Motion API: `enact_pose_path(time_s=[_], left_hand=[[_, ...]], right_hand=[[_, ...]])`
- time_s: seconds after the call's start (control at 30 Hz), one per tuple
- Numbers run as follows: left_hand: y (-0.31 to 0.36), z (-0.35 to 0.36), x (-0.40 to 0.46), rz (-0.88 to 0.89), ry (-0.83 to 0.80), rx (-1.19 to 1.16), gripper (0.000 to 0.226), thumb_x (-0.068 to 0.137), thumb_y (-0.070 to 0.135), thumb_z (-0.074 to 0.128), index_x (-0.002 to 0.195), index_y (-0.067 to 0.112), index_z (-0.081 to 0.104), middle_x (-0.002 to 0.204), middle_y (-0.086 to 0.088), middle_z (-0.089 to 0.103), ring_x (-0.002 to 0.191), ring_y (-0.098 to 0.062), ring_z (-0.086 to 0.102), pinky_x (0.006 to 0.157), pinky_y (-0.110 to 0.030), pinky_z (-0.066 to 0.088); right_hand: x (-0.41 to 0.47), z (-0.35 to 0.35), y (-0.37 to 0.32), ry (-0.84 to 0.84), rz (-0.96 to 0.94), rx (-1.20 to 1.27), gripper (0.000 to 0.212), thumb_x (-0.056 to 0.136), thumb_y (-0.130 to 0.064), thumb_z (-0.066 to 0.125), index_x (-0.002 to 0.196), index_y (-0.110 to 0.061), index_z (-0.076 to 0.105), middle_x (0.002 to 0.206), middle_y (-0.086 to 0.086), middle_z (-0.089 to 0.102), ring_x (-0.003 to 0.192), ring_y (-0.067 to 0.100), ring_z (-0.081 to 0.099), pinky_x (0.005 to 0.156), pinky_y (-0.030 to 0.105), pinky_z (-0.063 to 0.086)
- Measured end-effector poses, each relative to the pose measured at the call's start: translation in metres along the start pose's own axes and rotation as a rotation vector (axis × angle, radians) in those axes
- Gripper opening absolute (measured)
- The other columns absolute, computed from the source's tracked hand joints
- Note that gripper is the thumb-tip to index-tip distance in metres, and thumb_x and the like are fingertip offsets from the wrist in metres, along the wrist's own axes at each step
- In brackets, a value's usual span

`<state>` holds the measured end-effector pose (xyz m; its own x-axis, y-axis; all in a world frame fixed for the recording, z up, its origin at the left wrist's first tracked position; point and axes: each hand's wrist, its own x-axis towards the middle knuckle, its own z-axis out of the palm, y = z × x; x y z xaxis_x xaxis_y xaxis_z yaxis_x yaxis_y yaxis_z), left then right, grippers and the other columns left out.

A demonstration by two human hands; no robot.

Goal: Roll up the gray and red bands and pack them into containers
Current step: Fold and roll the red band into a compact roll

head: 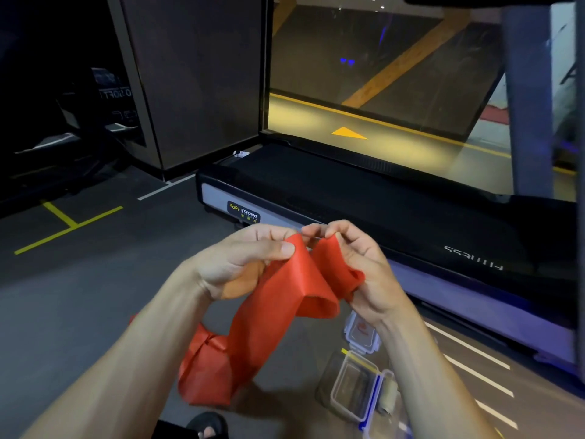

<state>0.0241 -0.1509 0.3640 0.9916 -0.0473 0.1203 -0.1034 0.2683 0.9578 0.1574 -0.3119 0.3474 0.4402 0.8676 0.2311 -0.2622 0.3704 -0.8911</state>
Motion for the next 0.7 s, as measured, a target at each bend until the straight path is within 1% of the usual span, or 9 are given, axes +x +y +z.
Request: enact_pose_path(time_s=[0.03,0.17,0.27,0.33,0.47,0.5,0.57,0.63,0.7], left_hand=[[0.000,-0.003,0.001,-0.052,0.027,0.021,0.027,0.083,0.028,0.080,0.083,0.008,0.063,0.083,-0.012,0.055,0.068,-0.017,0.054,0.065,-0.027,0.043],[-0.008,-0.008,0.002,-0.149,0.072,0.169,0.011,0.091,0.015,0.066,0.081,0.011,0.068,0.079,-0.006,0.059,0.070,-0.013,0.058,0.068,-0.025,0.048],[-0.009,-0.010,0.003,-0.191,0.077,0.237,0.011,0.092,0.015,0.065,0.082,0.011,0.068,0.078,-0.003,0.058,0.071,-0.011,0.055,0.069,-0.024,0.045],[-0.007,-0.014,0.003,-0.195,0.086,0.293,0.012,0.095,0.015,0.065,0.084,0.010,0.067,0.078,-0.004,0.057,0.072,-0.011,0.053,0.069,-0.025,0.043],[-0.002,-0.022,-0.002,-0.248,0.118,0.396,0.021,0.100,0.010,0.062,0.082,0.013,0.072,0.075,-0.005,0.066,0.067,-0.012,0.059,0.063,-0.022,0.048],[-0.002,-0.024,-0.003,-0.264,0.136,0.435,0.022,0.100,0.011,0.063,0.080,0.015,0.073,0.074,-0.004,0.066,0.066,-0.012,0.059,0.062,-0.022,0.047],[-0.004,-0.029,-0.004,-0.304,0.166,0.519,0.014,0.093,0.018,0.068,0.080,0.017,0.074,0.076,-0.005,0.065,0.070,-0.016,0.058,0.066,-0.026,0.046],[-0.006,-0.033,-0.004,-0.358,0.183,0.638,0.013,0.086,0.026,0.069,0.081,0.016,0.074,0.077,-0.005,0.065,0.073,-0.018,0.056,0.070,-0.031,0.044],[-0.012,-0.038,-0.006,-0.429,0.198,0.829,0.014,0.086,0.027,0.072,0.078,0.015,0.074,0.072,0.000,0.065,0.067,-0.010,0.056,0.067,-0.027,0.044]], right_hand=[[0.000,0.001,0.001,-0.006,-0.005,0.009,0.010,0.098,-0.015,0.058,0.101,-0.006,0.057,0.121,0.016,0.070,0.117,0.031,0.067,0.096,0.037,0.057],[0.003,0.004,-0.001,0.009,-0.002,-0.178,0.015,0.099,-0.013,0.053,0.105,0.000,0.056,0.131,0.018,0.068,0.124,0.039,0.064,0.106,0.050,0.050],[0.001,0.005,-0.002,-0.021,0.011,-0.318,0.017,0.098,-0.014,0.055,0.104,0.002,0.059,0.130,0.016,0.069,0.124,0.035,0.064,0.108,0.049,0.049],[0.001,0.004,-0.005,-0.009,0.012,-0.322,0.017,0.098,-0.014,0.055,0.104,0.002,0.060,0.130,0.016,0.070,0.123,0.034,0.066,0.106,0.046,0.052],[0.000,-0.001,-0.012,0.094,-0.034,-0.169,0.013,0.096,-0.014,0.054,0.102,-0.004,0.060,0.126,0.019,0.071,0.115,0.032,0.070,0.096,0.041,0.056],[0.000,-0.001,-0.013,0.111,-0.040,-0.157,0.013,0.095,-0.014,0.054,0.102,-0.004,0.060,0.124,0.020,0.071,0.112,0.032,0.071,0.093,0.040,0.057],[0.001,-0.002,-0.013,0.116,-0.032,-0.166,0.013,0.094,-0.015,0.056,0.100,-0.005,0.061,0.119,0.020,0.073,0.104,0.030,0.073,0.090,0.038,0.058],[0.002,-0.004,-0.014,0.161,-0.052,-0.165,0.011,0.093,-0.016,0.057,0.098,-0.008,0.062,0.111,0.018,0.075,0.095,0.026,0.072,0.086,0.037,0.058],[0.003,-0.008,-0.015,0.218,-0.098,-0.171,0.010,0.093,-0.017,0.057,0.097,-0.010,0.063,0.102,0.012,0.076,0.091,0.024,0.069,0.085,0.036,0.056]])
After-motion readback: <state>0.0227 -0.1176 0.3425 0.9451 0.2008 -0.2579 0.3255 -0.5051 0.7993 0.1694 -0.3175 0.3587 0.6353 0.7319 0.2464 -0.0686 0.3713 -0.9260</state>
